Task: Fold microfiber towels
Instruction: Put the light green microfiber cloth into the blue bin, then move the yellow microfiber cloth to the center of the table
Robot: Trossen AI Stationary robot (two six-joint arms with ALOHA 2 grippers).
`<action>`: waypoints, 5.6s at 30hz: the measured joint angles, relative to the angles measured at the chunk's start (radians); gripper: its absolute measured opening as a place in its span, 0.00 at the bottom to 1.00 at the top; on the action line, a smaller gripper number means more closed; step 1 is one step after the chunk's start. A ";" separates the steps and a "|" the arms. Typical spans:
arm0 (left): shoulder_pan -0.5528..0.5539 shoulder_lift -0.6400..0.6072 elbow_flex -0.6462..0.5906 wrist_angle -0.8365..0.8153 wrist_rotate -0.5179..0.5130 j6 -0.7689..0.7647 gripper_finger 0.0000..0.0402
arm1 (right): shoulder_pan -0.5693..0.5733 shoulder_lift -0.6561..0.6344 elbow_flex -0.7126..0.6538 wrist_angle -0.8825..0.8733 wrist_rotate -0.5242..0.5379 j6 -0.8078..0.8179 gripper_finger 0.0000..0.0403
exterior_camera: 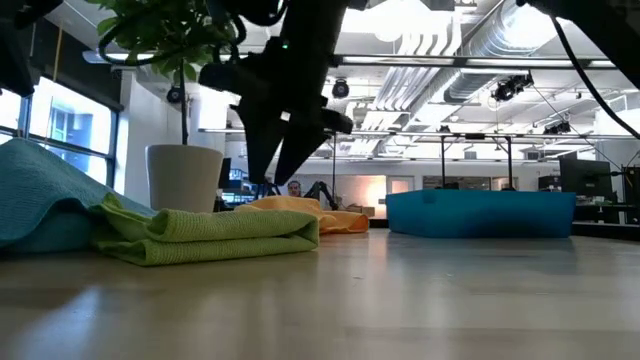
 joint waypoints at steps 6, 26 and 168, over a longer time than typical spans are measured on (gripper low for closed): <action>0.000 0.000 0.000 0.000 0.001 -0.023 0.26 | -0.031 0.022 0.000 0.012 -0.039 -0.053 0.41; 0.000 0.001 0.000 0.001 0.007 -0.093 0.26 | -0.014 0.076 -0.002 0.068 -0.079 -0.155 0.41; 0.282 0.001 0.000 0.011 -0.168 -0.021 0.26 | 0.665 -0.820 -1.015 0.015 -0.577 1.444 0.38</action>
